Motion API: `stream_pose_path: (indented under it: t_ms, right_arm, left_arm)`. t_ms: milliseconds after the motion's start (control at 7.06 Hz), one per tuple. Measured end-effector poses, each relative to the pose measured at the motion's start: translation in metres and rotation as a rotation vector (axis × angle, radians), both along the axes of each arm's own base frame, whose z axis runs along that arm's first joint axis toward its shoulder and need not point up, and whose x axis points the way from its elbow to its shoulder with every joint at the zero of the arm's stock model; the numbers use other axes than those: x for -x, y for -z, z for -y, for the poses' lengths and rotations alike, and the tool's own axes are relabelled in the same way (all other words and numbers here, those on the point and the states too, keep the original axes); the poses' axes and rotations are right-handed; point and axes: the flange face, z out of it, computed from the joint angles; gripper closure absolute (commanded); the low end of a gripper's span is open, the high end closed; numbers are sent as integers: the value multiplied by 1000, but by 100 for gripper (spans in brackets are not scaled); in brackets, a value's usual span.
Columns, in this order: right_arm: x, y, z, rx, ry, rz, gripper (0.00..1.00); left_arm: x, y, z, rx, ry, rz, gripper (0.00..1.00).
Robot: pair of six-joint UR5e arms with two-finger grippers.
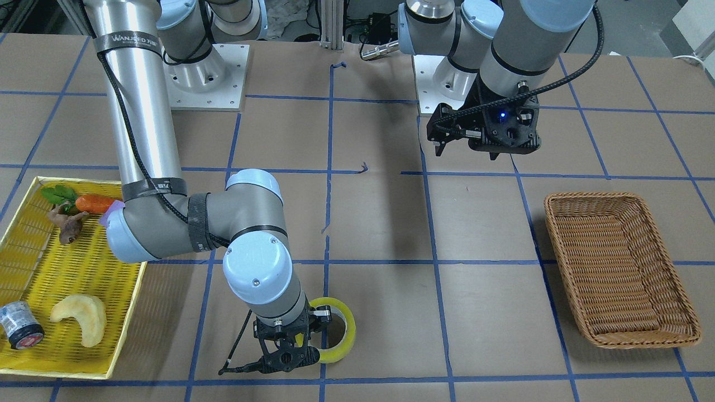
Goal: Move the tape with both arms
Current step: 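Release the tape and raise the right gripper while the left arm reaches toward the tape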
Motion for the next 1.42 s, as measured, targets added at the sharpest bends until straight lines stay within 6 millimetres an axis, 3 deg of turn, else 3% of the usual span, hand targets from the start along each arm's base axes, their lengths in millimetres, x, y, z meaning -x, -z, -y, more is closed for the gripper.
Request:
stream_pose_path:
  t_ms: [142, 425, 850, 992, 1133, 1417]
  right_arm:
    - [0, 5, 0, -6, -3, -5, 1]
    - [1, 4, -1, -14, 5, -14, 0]
    - [4, -29, -10, -23, 13, -25, 0]
    - [8, -56, -17, -26, 15, -28, 0]
    - [18, -94, -30, -35, 22, -32, 0]
    - [71, -180, -67, -75, 78, -41, 0]
  left_arm:
    - [0, 0, 0, -1, 0, -1, 0]
    - [0, 1, 0, -1, 0, -2, 0]
    - [-1, 0, 1, -1, -1, 1, 0]
    - [-1, 0, 2, 4, -2, -1, 0]
    - [0, -2, 7, 29, -6, -9, 0]
    - [11, 7, 31, 96, -33, -92, 0]
